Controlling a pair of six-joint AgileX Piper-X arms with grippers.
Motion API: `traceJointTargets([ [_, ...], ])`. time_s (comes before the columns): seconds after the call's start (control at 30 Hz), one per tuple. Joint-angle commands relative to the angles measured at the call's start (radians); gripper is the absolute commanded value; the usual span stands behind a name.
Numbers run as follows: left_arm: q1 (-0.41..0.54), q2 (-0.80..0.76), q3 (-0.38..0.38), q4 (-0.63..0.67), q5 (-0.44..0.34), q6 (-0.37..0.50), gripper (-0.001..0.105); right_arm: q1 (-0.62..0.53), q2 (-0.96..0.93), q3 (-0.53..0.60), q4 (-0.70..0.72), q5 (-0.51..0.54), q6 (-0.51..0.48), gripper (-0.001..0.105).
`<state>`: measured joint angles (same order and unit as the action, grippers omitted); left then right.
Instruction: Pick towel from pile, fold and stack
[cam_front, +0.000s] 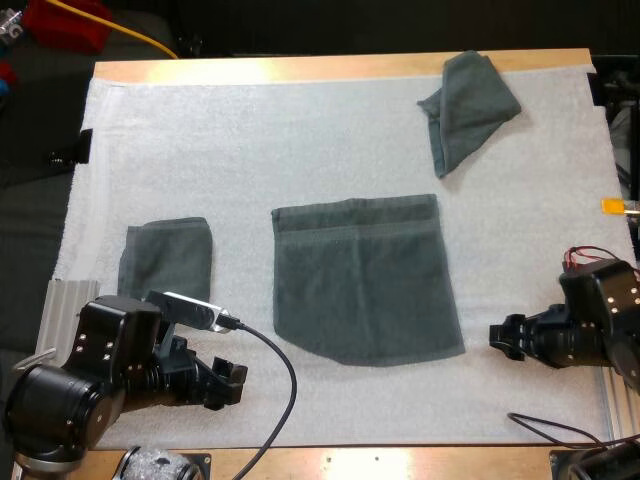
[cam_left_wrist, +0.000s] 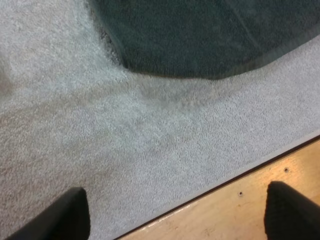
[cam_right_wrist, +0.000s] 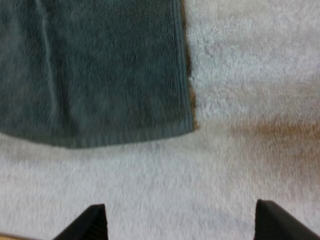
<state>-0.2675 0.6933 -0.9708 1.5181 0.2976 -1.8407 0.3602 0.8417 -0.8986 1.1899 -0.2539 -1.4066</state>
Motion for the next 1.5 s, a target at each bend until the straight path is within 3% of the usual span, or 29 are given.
traceJointTargets([
  [0.0, -0.003, -0.003, -0.004, 0.01, -0.011, -0.001, 0.07, -0.007, -0.001, 0.025, -0.04, -0.034, 0.021, 0.059],
  [0.53, -0.003, -0.003, -0.004, 0.01, -0.011, -0.001, 0.07, -0.007, 0.171, 0.254, -0.413, -0.178, 0.149, 0.059],
  [1.3, -0.003, -0.003, -0.004, 0.01, 0.021, -0.001, 0.07, -0.007, 0.492, 0.265, -0.66, -0.27, 0.191, 0.059],
  [1.33, -0.003, -0.003, -0.004, 0.01, 0.021, -0.001, 0.07, -0.007, 0.493, 0.265, -0.675, -0.27, 0.206, 0.053],
  [1.37, -0.003, -0.003, -0.004, 0.01, 0.021, -0.001, 0.07, -0.007, 0.493, 0.265, -0.677, -0.27, 0.217, 0.04],
  [1.43, -0.003, -0.003, -0.004, 0.01, 0.021, -0.001, 0.07, -0.007, 0.493, 0.265, -0.677, -0.266, 0.217, 0.029],
  [1.47, -0.003, -0.003, -0.004, 0.009, 0.021, -0.001, 0.07, -0.007, 0.493, 0.265, -0.677, -0.266, 0.217, 0.014],
])
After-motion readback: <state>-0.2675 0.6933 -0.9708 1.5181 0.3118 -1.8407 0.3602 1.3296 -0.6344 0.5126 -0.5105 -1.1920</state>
